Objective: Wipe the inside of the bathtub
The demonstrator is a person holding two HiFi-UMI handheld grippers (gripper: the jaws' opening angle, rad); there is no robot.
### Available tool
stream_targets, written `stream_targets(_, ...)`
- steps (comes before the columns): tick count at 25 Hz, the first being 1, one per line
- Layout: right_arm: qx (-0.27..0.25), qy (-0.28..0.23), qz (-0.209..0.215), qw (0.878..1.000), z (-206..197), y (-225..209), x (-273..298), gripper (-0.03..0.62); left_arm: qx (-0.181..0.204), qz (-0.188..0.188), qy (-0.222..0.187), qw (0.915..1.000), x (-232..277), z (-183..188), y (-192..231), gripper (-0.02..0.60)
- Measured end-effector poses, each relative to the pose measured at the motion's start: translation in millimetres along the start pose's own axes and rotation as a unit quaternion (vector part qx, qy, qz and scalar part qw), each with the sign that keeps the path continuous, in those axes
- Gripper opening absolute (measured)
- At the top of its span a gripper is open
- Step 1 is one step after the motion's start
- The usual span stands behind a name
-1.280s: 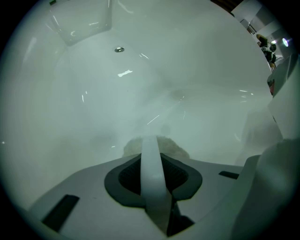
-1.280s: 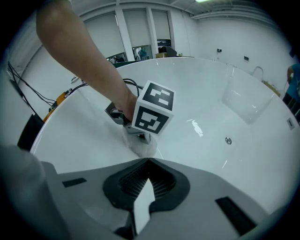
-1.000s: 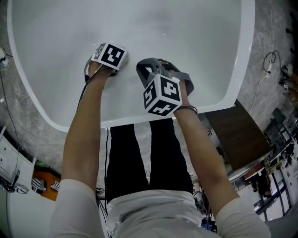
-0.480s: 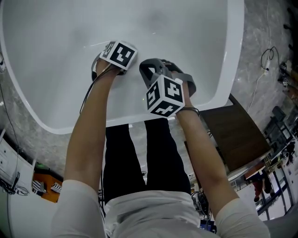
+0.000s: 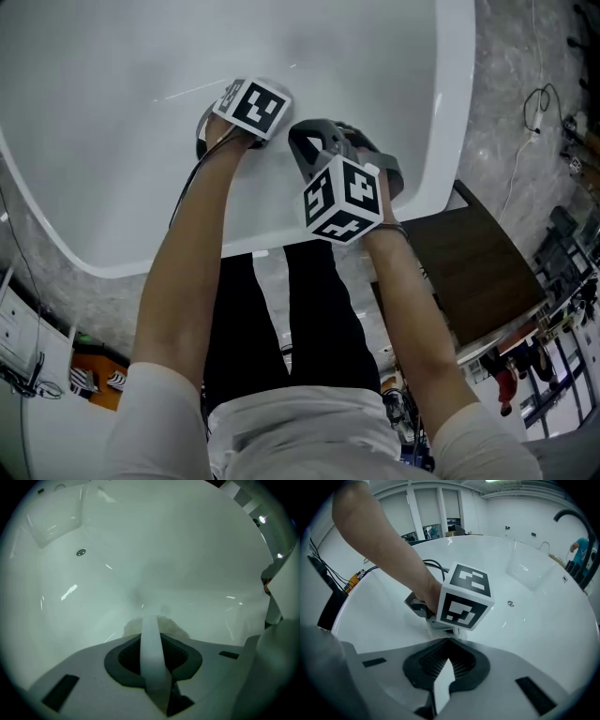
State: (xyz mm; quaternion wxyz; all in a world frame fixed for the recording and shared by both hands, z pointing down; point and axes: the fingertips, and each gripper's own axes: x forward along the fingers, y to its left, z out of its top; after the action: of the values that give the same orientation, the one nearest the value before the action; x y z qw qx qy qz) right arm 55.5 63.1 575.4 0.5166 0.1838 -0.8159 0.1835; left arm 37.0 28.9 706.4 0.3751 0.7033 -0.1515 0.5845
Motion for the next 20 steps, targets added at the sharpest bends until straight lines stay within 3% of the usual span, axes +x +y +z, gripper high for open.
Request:
stream_targets(11,0.015,0.006,-0.003,1.0,-18.5,-15.8,-6.6,0.018,0.008,-0.03,-0.016,0.9994,14.1,36.1,-36.2,0.094)
stream_targets(20,0.021,0.015,-0.01,1.0,-28.8,-24.8,-8.2,0.018,-0.01,-0.064,-0.025,0.9976,25.6,52.5,-51.5,0.094)
